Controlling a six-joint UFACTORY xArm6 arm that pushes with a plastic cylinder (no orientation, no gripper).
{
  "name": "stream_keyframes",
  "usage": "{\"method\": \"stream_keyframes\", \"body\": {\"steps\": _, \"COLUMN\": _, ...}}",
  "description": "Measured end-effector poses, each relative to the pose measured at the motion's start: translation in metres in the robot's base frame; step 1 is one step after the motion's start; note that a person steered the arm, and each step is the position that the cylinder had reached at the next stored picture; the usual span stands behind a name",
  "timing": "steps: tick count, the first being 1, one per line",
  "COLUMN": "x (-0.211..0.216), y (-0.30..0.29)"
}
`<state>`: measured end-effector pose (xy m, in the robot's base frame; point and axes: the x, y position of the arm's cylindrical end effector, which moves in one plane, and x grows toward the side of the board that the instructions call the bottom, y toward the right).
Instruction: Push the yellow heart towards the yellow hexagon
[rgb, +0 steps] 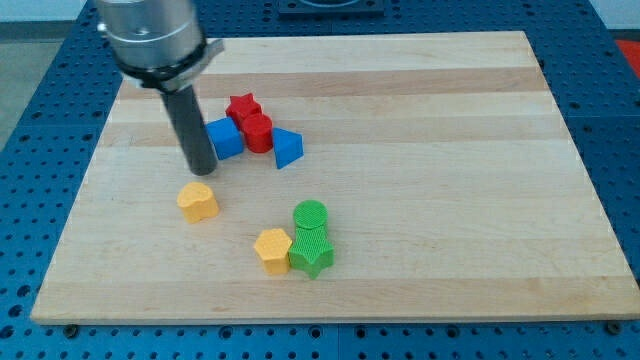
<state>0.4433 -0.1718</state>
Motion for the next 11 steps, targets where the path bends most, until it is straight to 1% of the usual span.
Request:
{"method": "stream_keyframes", "body": {"steps": 2, "x": 0.063, "y": -0.024}}
{"method": "stream_keyframes", "body": {"steps": 4, "x": 0.063, "y": 0.003}}
{"method": "stream_keyframes", "body": {"steps": 5, "x": 0.053, "y": 0.011}}
{"method": "stream_keyframes", "body": {"steps": 6, "x": 0.052, "y": 0.01}}
{"method": "stream_keyframes", "body": {"steps": 7, "x": 0.04, "y": 0.023}}
{"method": "stream_keyframes", "body": {"steps": 9, "x": 0.015, "y": 0.028}}
{"method": "stream_keyframes", "body": {"steps": 10, "x": 0.028, "y": 0.058}}
{"method": "stream_keyframes", "body": {"steps": 11, "x": 0.07, "y": 0.073}}
